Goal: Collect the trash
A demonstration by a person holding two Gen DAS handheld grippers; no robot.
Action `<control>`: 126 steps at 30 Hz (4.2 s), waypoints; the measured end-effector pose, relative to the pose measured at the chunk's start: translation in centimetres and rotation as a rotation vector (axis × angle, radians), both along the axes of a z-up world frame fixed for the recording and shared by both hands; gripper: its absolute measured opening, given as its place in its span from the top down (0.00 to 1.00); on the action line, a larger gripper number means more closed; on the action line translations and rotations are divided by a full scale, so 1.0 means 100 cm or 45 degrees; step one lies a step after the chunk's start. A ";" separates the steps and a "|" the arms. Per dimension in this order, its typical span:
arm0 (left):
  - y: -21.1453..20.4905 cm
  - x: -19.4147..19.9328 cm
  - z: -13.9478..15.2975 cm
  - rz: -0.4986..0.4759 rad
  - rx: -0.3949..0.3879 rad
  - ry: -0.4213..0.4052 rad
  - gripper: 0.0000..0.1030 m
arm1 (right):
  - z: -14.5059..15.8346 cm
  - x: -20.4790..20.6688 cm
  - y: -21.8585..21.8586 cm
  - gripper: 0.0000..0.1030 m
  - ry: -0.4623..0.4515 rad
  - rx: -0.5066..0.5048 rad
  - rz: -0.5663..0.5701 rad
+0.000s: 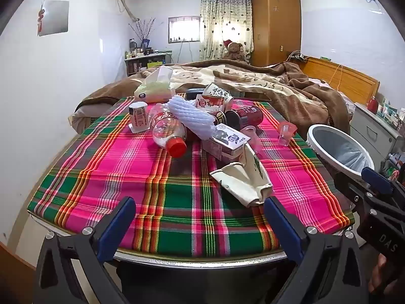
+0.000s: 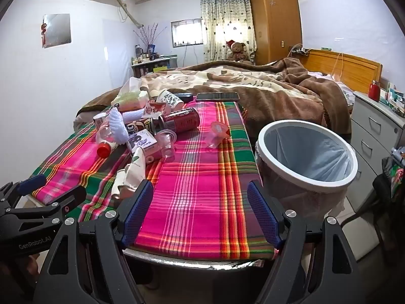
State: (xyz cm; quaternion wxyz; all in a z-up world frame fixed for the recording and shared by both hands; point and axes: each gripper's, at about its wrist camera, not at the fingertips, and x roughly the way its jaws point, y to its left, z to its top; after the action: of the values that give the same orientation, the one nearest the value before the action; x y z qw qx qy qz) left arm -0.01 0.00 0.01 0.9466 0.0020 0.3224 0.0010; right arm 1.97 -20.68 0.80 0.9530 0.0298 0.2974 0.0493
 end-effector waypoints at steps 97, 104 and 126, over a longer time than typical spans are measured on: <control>0.006 -0.002 0.007 0.026 0.007 -0.010 0.01 | 0.003 0.001 0.001 0.24 -0.011 -0.027 -0.009; 0.027 0.014 0.002 0.050 -0.046 0.018 0.01 | -0.007 0.015 0.009 0.24 0.018 0.031 0.086; 0.095 0.129 -0.011 0.078 -0.143 0.128 0.01 | -0.039 0.065 0.064 0.74 0.226 0.087 0.328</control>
State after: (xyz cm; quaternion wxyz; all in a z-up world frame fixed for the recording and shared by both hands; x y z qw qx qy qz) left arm 12.88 9.50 -1.13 0.9273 -0.0609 0.3691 0.0118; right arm 8.51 -14.33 -3.10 0.9073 0.0281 0.3798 0.1784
